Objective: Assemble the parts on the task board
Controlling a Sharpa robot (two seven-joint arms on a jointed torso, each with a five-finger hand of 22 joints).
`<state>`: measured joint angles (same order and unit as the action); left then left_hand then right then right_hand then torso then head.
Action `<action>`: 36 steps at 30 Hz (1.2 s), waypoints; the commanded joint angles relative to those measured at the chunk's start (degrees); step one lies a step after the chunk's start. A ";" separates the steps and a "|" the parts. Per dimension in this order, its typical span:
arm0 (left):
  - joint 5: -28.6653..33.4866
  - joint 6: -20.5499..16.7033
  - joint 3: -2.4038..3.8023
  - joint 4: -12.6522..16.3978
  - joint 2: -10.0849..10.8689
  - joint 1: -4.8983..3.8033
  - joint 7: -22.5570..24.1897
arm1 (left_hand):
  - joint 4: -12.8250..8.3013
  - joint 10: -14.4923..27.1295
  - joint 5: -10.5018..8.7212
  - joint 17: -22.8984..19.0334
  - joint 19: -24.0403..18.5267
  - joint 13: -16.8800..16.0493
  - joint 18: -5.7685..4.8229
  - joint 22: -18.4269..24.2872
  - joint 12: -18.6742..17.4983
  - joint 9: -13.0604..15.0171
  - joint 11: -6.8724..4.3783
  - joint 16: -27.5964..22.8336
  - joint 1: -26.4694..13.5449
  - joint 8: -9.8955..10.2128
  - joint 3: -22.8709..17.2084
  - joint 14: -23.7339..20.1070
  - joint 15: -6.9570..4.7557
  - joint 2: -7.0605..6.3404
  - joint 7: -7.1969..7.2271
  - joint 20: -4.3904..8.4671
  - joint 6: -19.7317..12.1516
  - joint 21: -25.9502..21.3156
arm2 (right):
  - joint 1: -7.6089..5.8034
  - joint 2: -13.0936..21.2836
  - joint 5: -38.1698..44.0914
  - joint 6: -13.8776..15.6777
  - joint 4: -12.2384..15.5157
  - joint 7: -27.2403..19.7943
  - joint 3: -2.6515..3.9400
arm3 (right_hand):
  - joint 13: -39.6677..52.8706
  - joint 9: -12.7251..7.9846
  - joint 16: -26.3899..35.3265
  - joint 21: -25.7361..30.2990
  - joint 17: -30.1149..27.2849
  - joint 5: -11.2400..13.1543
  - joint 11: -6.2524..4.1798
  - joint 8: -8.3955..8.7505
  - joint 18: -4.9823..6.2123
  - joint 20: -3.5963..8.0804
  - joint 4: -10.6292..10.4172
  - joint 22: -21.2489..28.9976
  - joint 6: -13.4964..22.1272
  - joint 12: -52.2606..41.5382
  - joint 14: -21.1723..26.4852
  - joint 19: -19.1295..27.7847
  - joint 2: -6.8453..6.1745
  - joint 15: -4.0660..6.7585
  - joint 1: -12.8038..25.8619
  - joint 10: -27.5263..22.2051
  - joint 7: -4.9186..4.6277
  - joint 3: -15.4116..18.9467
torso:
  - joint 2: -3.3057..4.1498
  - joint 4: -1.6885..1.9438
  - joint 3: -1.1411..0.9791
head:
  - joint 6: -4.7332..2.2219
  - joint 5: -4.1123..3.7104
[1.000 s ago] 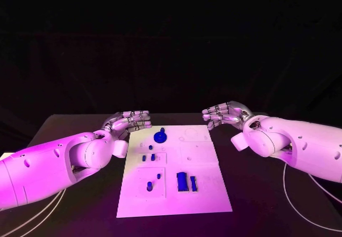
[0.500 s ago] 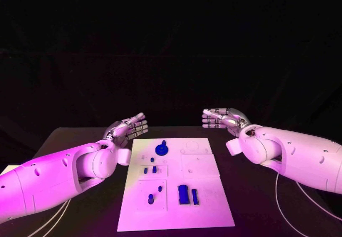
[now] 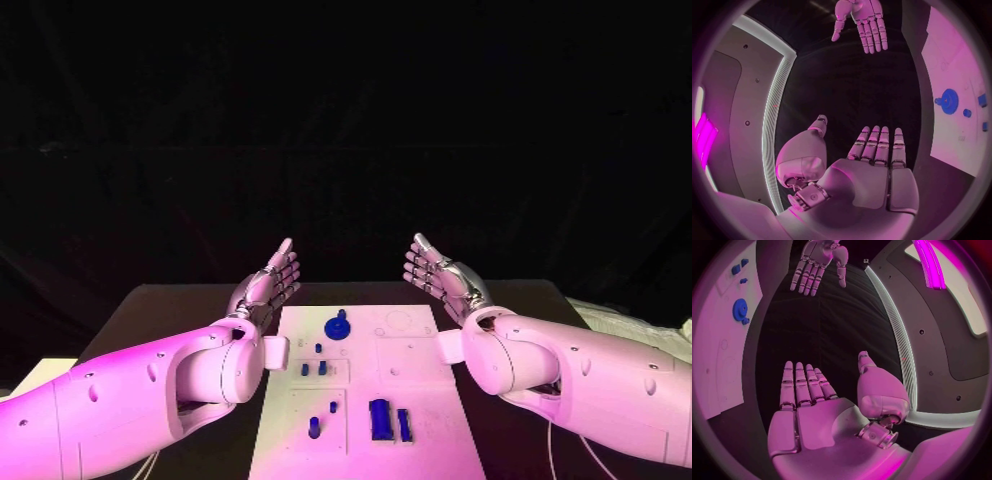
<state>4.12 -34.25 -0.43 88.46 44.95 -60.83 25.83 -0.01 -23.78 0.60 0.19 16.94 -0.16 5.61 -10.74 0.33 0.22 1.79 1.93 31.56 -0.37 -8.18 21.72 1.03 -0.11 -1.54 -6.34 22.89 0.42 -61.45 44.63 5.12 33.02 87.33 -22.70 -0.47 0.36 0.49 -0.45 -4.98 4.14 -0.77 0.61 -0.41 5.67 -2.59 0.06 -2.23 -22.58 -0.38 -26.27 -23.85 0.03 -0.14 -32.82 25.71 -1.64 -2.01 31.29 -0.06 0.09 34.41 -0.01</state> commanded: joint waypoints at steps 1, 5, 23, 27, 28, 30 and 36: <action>-3.70 -8.57 0.28 1.02 -0.20 0.41 3.62 | 0.01 7.77 -0.60 -0.19 -5.54 0.16 -5.61 3.51 -0.33 -0.22 -1.79 -1.93 -10.34 0.37 2.68 -7.11 -1.03 0.11 1.54 2.08 -7.48 -0.42 | 0.73 0.05 -4.32 9.24 1.57 -6.10 0.27 | -0.36 -0.49 0.45 4.98 -4.14 0.77 -0.61 0.41 -5.67 2.59 -0.06 2.23 7.35 0.38 8.56 7.79 -0.03 0.14 10.69 -8.38 1.64 2.01 | -0.11 0.06 -0.09 | -0.04 0.01; -4.11 -9.83 0.42 1.48 -0.25 0.66 3.96 | 0.01 10.00 -0.60 -0.19 -7.14 0.16 -5.61 4.53 -0.33 -0.22 -1.79 -1.93 -13.30 0.37 3.45 -9.15 -1.03 0.11 1.54 6.34 -9.62 -0.42 | 1.24 0.06 -5.06 10.94 2.53 -7.01 0.46 | -0.36 -0.49 0.45 4.98 -4.14 0.77 -0.61 0.41 -5.67 2.59 -0.06 2.23 9.49 0.38 11.03 10.02 -0.03 0.14 13.79 -10.79 1.64 2.01 | -0.11 0.06 -0.09 | -0.04 0.01; -4.12 -9.86 0.43 1.49 -0.26 0.67 3.97 | 0.01 17.30 -0.60 -0.19 -12.15 0.16 -5.61 10.74 -0.33 -0.22 -1.79 -1.93 -22.94 0.37 8.18 -15.80 -1.03 0.11 1.54 6.34 -16.62 -0.42 | 1.29 0.06 -5.12 11.10 2.62 -7.10 0.47 | -0.36 -0.49 0.45 4.98 -4.14 0.77 -0.61 0.41 -5.67 2.59 -0.06 2.23 16.42 0.38 19.08 17.34 -0.03 0.14 23.82 -18.66 1.64 2.01 | -0.11 0.06 -0.09 | -0.04 0.01; -4.12 -9.86 0.43 1.49 -0.26 0.67 3.97 | 0.01 18.23 -0.60 -0.19 -12.79 0.16 -5.61 10.74 -0.33 -0.22 -1.79 -1.93 -24.20 0.37 8.18 -16.55 -1.03 0.11 1.54 6.34 -17.48 -0.42 | 1.29 0.06 -5.12 11.10 2.62 -7.10 0.47 | -0.36 -0.49 0.45 4.98 -4.14 0.77 -0.61 0.41 -5.67 2.59 -0.06 2.23 17.22 0.38 20.16 18.29 -0.03 0.14 25.07 -19.68 1.64 2.01 | -0.11 0.06 -0.09 | -0.04 0.01; -4.12 -9.86 0.43 1.49 -0.26 0.67 3.97 | 0.01 18.42 -0.60 -0.19 -12.89 0.16 -5.61 10.74 -0.33 -0.22 -1.79 -1.93 -24.45 0.37 8.18 -16.79 -1.03 0.11 1.54 6.34 -17.71 -0.42 | 1.29 0.06 -5.12 11.10 2.62 -7.10 0.47 | -0.36 -0.49 0.45 4.98 -4.14 0.77 -0.61 0.41 -5.67 2.59 -0.06 2.23 17.44 0.38 20.38 18.37 -0.03 0.14 25.39 -19.95 1.64 2.01 | -0.11 0.06 -0.09 | -0.04 0.01; -4.12 -9.86 0.43 1.49 -0.26 0.67 3.97 | 0.01 18.79 -0.60 -0.19 -16.94 0.16 -5.61 10.74 -0.33 -0.22 -1.79 -1.93 -24.99 0.37 8.18 -17.19 -1.03 0.11 1.54 6.34 -18.02 -0.42 | 1.29 0.06 -5.12 11.10 2.62 -7.10 0.47 | -0.36 -0.49 0.45 4.98 -4.14 0.77 -0.61 0.41 -5.67 2.59 -0.06 2.23 17.90 0.38 20.84 18.95 -0.03 0.14 25.93 -20.37 1.64 2.01 | -0.11 0.06 -0.09 | -0.04 0.01; -4.12 -9.86 0.43 1.49 -0.26 0.67 3.97 | 0.01 19.71 -0.60 -0.19 -16.94 0.16 -5.61 10.74 -0.33 -0.22 -1.79 -1.93 -26.28 0.37 8.18 -21.72 -1.03 0.11 1.54 6.34 -22.89 -0.42 | 1.29 0.06 -5.12 11.10 2.62 -7.10 0.47 | -0.36 -0.49 0.45 4.98 -4.14 0.77 -0.61 0.41 -5.67 2.59 -0.06 2.23 22.58 0.38 26.27 23.85 -0.03 0.14 32.82 -25.71 1.64 2.01 | -0.11 0.06 -0.09 | -0.04 0.01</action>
<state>0.64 -43.94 -0.06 89.82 44.79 -60.16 28.70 -0.02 -5.42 0.38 0.09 1.73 -0.08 0.41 -0.23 0.33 0.05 -0.03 0.38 7.27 -0.39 -0.32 3.69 0.02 -0.11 -0.05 0.09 4.83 0.21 -60.17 44.71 -0.26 44.18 89.86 -28.90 -0.03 0.08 0.08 -0.23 -0.21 0.07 -0.30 -0.03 -0.19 0.34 -0.02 -0.08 -0.08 -0.20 -0.39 -0.29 -0.26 -0.01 0.01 -0.44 0.28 0.02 -0.32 31.18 0.00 0.00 34.37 0.00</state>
